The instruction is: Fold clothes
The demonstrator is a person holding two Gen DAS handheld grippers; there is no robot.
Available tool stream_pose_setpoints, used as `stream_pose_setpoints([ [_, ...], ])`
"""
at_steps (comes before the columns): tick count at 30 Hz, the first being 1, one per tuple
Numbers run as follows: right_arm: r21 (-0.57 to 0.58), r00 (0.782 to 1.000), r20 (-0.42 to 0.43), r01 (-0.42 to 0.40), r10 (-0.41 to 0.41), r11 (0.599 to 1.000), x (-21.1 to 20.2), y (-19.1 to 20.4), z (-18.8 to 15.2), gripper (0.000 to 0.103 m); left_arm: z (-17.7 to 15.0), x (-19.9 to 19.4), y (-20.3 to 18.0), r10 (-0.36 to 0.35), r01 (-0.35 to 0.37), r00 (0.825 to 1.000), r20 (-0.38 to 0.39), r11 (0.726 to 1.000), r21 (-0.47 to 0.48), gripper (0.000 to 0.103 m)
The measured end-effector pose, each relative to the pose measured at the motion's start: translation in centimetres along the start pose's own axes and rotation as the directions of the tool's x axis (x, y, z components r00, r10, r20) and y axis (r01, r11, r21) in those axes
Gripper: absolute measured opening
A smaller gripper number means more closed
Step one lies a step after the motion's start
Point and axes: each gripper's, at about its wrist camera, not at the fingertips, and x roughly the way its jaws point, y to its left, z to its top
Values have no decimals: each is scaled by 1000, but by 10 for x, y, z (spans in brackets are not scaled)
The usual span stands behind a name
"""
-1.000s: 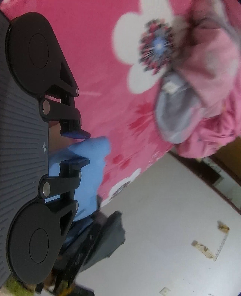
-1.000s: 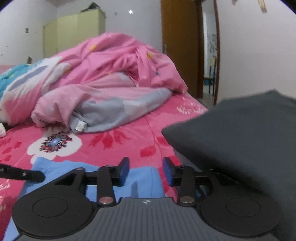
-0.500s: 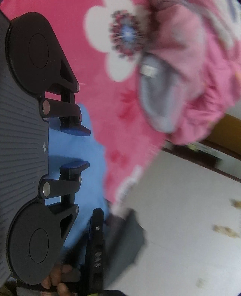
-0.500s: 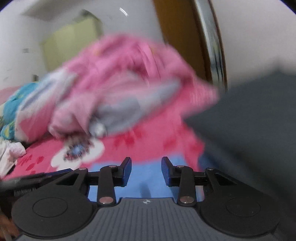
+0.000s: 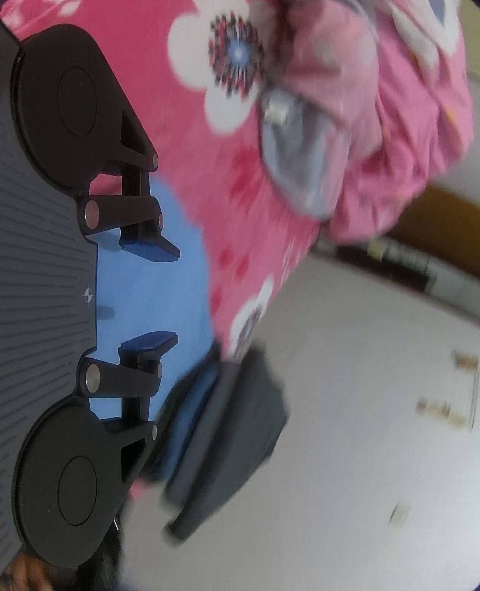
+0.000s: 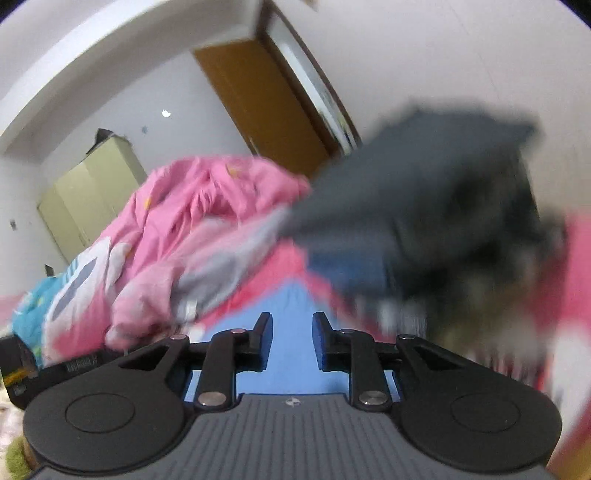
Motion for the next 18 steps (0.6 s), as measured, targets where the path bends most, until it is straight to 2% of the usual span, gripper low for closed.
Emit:
stream_pose_setpoints([
  [2,36,998,-32,51,-49,998,2,-10,-22,25,-14,0,-22,-26,29,999,-42,998,61,47],
  [4,77,994,-19,107,-106,991,-5,-20,-35,24,-26,-1,-40,13,-6,998,-62,993,114,47],
  [8,167,992,61,103,-115,981,-36,-20,-46,25,-38,-28,-60,35,-32,999,-17,990,136,49],
  [10,180,990,73,105,-120,978,-54,-17,-55,30,-46,-46,-71,43,-45,999,14,985,164,55],
  [12,172,988,59,132,-144,976,-67,-11,-63,42,-54,-62,-82,67,-72,997,32,977,198,59],
  [18,88,981,10,192,-194,977,-96,19,-88,54,-85,-98,-96,88,-84,996,-14,979,185,70],
])
